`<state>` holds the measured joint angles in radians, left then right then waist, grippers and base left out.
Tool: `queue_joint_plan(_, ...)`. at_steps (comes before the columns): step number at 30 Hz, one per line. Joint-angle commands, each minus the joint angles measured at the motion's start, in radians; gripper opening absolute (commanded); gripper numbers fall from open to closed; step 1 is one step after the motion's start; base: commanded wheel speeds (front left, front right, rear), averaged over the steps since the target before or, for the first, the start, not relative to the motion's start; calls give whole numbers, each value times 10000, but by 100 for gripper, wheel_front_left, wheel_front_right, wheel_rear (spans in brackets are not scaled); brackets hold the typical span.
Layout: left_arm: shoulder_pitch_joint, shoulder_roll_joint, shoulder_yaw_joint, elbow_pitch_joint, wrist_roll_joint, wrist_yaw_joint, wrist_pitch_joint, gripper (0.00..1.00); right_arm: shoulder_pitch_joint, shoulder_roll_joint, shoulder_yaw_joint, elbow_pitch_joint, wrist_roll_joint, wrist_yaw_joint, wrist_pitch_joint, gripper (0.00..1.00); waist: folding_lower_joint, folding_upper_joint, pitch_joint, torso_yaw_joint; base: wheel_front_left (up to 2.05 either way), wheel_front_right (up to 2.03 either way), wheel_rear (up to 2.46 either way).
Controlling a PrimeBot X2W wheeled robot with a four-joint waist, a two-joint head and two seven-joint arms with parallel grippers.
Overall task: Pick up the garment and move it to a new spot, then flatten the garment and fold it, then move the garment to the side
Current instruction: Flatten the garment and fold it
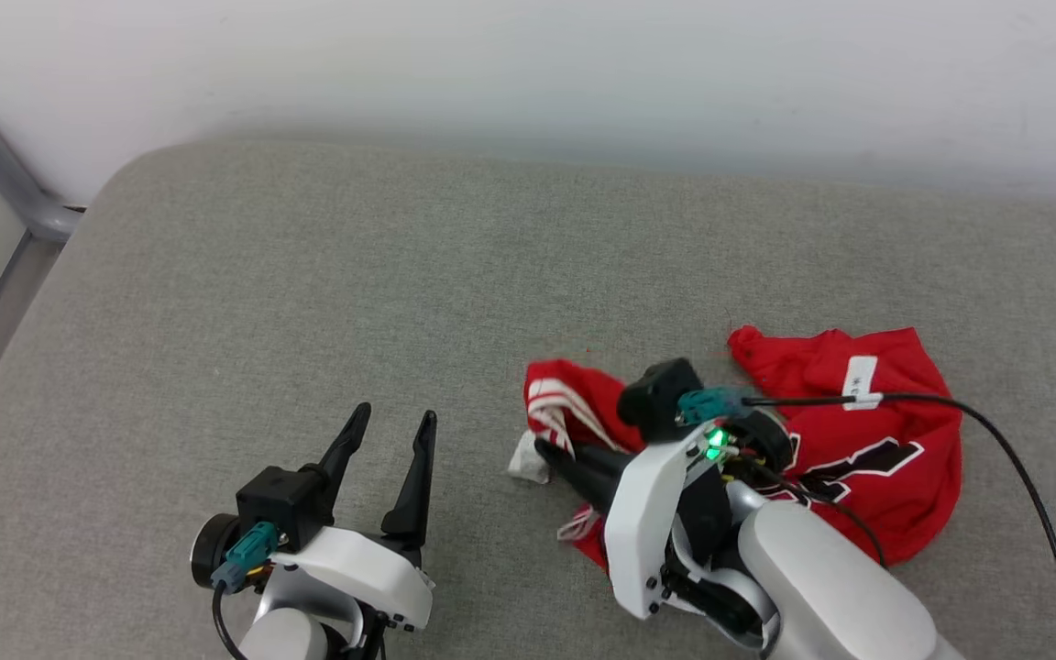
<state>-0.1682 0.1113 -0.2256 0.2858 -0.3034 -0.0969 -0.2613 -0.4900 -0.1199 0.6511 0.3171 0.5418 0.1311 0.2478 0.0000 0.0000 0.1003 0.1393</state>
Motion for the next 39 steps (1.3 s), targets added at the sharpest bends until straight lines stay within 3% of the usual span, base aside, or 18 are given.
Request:
queue_joint_plan(1,6,-49,-20,27,-20,-35,-51,100,155,-93,329,380,186,-7,172,0,0,0,81,101,0,0,0)
queue_joint_plan(5,29,-89,-27,74,-47,-46,-46,100,479,-260,842,1434,668,-7,167,2,0,0,182,198,0,0,0)
queue_joint_plan(6,33,-94,-33,84,-54,-51,-40,100,483,-303,875,1656,676,-7,31,31,0,0,206,215,0,0,0)
queue_joint_plan(7,36,-94,-36,97,-54,-56,-40,100,513,-299,861,1839,766,-7,-144,47,0,0,226,224,0,0,0)
queue_joint_plan(8,42,-96,-29,100,-58,-54,-41,100,567,-262,866,1975,849,-5,-355,100,0,0,234,227,0,0,0)
queue_joint_plan(18,312,-10,113,233,-33,-10,-41,100,1247,-495,666,1417,296,-7,-3289,100,0,0,-242,-21,0,0,0)
queue_joint_plan(22,606,151,206,222,-81,106,-31,100,2413,-702,-651,62,-627,-7,-4353,100,0,0,-717,-290,0,0,0)
queue_joint_plan(28,807,277,257,113,-153,249,81,100,3559,-467,-3083,-1174,-1827,-7,-4317,100,0,0,-1002,-507,0,0,0)
queue_joint_plan(29,807,277,257,113,-153,249,81,100,3559,-467,-3083,-1174,-1827,-7,-4317,100,0,0,-1002,-507,0,0,0)
queue_joint_plan(39,977,466,254,-281,-152,455,293,100,5279,116,-6749,-3055,-3280,-7,-3313,100,0,0,-1151,-693,0,0,0)
